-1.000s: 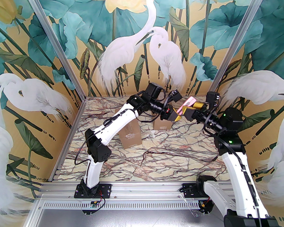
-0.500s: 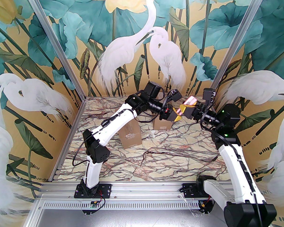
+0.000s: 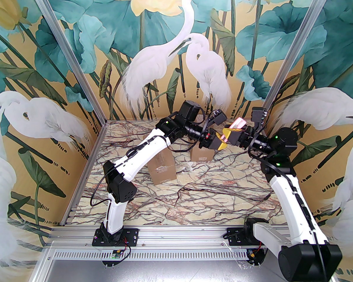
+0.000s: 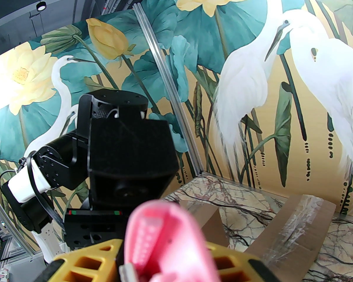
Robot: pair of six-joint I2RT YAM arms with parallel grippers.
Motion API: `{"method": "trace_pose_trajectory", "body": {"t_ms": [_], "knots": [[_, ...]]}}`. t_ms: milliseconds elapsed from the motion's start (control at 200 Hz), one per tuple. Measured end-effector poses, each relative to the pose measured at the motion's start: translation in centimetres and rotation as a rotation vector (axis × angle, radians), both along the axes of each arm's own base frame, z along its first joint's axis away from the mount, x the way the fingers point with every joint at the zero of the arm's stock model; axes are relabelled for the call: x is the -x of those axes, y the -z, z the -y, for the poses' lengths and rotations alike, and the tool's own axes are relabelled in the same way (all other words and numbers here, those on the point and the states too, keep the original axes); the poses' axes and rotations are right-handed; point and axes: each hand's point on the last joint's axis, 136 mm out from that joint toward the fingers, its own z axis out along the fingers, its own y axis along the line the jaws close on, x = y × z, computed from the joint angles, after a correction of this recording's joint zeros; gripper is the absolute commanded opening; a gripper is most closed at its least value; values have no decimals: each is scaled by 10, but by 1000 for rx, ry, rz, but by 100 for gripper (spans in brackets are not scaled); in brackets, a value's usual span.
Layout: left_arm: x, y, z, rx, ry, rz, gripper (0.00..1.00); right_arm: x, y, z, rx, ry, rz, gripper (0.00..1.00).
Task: Unpack the express box
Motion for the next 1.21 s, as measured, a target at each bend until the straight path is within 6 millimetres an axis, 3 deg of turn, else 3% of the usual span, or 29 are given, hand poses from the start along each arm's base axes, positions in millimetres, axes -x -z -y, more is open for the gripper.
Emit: {"method": "trace_pose_trajectory", "body": {"t_ms": [550,1110,1205], "knots": [[8,0,3,4,24,-12,0,1,2,-13,-5,-67,-33,43],[7,10,-3,-40,16,1,0,3,8,-15,24,-91,-72,29],[6,10,-3,-46,11,4,9,5,8,-15,24,-86,-67,24]]}}
